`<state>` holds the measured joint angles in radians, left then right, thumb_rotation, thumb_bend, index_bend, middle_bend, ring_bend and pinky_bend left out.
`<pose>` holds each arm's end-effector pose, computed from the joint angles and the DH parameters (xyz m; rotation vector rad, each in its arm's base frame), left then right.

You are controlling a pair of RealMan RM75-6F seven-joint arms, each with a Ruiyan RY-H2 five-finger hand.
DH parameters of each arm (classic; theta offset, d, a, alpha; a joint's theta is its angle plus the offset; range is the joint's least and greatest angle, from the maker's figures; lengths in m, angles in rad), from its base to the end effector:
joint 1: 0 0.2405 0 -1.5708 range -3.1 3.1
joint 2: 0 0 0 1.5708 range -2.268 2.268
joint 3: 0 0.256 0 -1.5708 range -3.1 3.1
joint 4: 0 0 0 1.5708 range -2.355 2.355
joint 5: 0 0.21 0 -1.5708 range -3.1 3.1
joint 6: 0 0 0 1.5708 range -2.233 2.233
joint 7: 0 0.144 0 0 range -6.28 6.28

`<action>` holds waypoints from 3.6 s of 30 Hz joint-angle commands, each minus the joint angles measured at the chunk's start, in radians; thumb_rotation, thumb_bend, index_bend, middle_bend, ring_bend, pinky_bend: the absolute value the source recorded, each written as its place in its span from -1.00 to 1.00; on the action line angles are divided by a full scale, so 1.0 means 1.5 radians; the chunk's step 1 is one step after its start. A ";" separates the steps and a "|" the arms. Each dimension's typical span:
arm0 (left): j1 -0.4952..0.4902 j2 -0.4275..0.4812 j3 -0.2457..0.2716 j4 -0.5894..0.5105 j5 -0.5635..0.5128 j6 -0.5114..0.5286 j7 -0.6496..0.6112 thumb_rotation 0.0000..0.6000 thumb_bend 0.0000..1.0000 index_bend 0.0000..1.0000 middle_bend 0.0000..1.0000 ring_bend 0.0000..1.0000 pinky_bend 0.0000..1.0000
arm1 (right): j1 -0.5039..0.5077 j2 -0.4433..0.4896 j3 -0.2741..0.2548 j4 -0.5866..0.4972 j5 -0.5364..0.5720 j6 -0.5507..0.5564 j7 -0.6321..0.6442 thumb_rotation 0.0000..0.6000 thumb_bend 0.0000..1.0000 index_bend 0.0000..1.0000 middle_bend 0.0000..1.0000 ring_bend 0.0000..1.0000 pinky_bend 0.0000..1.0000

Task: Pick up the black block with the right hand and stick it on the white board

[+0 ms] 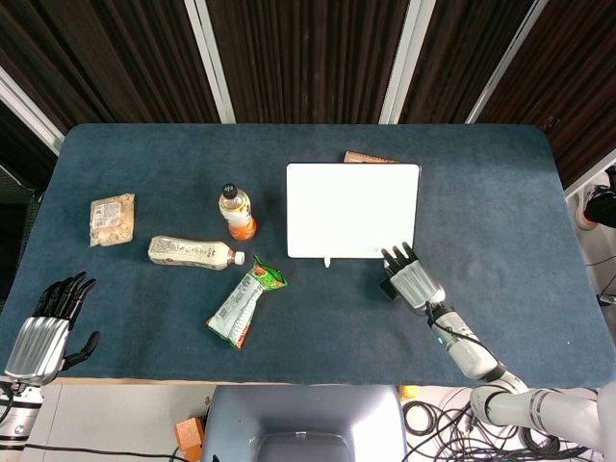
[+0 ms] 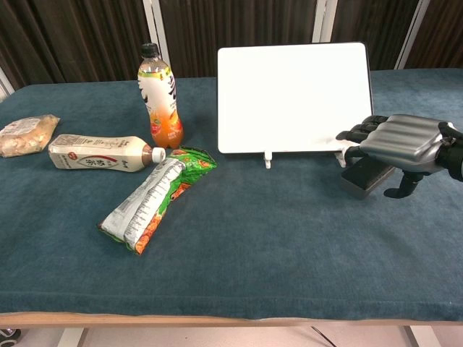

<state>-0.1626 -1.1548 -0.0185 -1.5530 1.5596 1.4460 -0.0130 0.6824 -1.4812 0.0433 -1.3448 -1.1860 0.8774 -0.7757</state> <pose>-0.3022 0.1986 0.1403 -1.5200 -0.8712 -0.9389 -0.2285 -0.3337 -0.0061 2.0645 -0.3810 0.3608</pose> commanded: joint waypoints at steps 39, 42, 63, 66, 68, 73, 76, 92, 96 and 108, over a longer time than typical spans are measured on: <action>0.011 0.001 0.002 0.002 0.004 0.017 -0.004 1.00 -0.27 -1.00 -1.00 -1.00 -0.83 | -0.039 -0.042 -0.022 0.087 -0.180 0.165 0.082 1.00 -0.60 0.51 -0.06 -0.16 -0.76; 0.011 0.001 0.002 0.002 0.006 0.018 -0.004 1.00 -0.27 -1.00 -1.00 -1.00 -0.83 | -0.039 -0.039 -0.014 0.079 -0.187 0.177 0.079 1.00 -0.60 0.54 -0.04 -0.14 -0.74; 0.021 0.006 0.013 -0.006 0.031 0.039 -0.005 1.00 -0.27 -1.00 -1.00 -1.00 -0.83 | 0.076 -0.192 0.133 0.206 -0.162 0.215 -0.212 1.00 -0.60 0.60 0.01 -0.08 -0.65; 0.028 0.006 0.020 -0.007 0.053 0.059 -0.002 1.00 -0.27 -1.00 -1.00 -1.00 -0.83 | 0.093 -0.226 0.135 0.259 -0.162 0.213 -0.221 1.00 -0.59 0.60 0.01 -0.08 -0.65; 0.032 0.005 0.024 -0.007 0.062 0.067 -0.001 1.00 -0.27 -1.00 -1.00 -1.00 -0.83 | 0.103 -0.249 0.135 0.303 -0.159 0.206 -0.228 1.00 -0.59 0.60 0.01 -0.08 -0.65; 0.032 0.006 0.024 -0.006 0.058 0.063 -0.004 1.00 -0.27 -1.00 -1.00 -1.00 -0.83 | 0.117 -0.296 0.140 0.386 -0.141 0.191 -0.211 1.00 -0.60 0.60 0.01 -0.08 -0.65; 0.031 0.008 0.022 -0.007 0.051 0.057 -0.006 1.00 -0.27 -1.00 -1.00 -1.00 -0.83 | 0.123 -0.313 0.138 0.427 -0.141 0.190 -0.186 1.00 -0.59 0.60 0.01 -0.08 -0.65; 0.014 0.007 0.014 -0.013 0.029 0.019 0.002 1.00 -0.27 -1.00 -1.00 -1.00 -0.82 | 0.136 -0.356 0.126 0.553 -0.140 0.183 -0.102 1.00 -0.59 -0.08 -0.17 -0.11 -0.66; 0.014 0.009 0.013 -0.014 0.024 0.016 0.001 1.00 -0.27 -1.00 -1.00 -1.00 -0.82 | 0.137 -0.360 0.125 0.565 -0.137 0.178 -0.091 1.00 -0.59 -0.40 -0.33 -0.24 -0.67; 0.013 0.010 0.014 -0.016 0.021 0.010 0.002 1.00 -0.27 -1.00 -1.00 -1.00 -0.82 | 0.128 -0.358 0.123 0.557 -0.127 0.180 -0.095 1.00 -0.60 -1.00 -0.69 -0.52 -0.82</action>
<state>-0.1436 -1.1403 0.0031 -1.5767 1.5909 1.4610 -0.0097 0.8768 -2.0187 0.2273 -0.5061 -1.3795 1.1490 -0.9138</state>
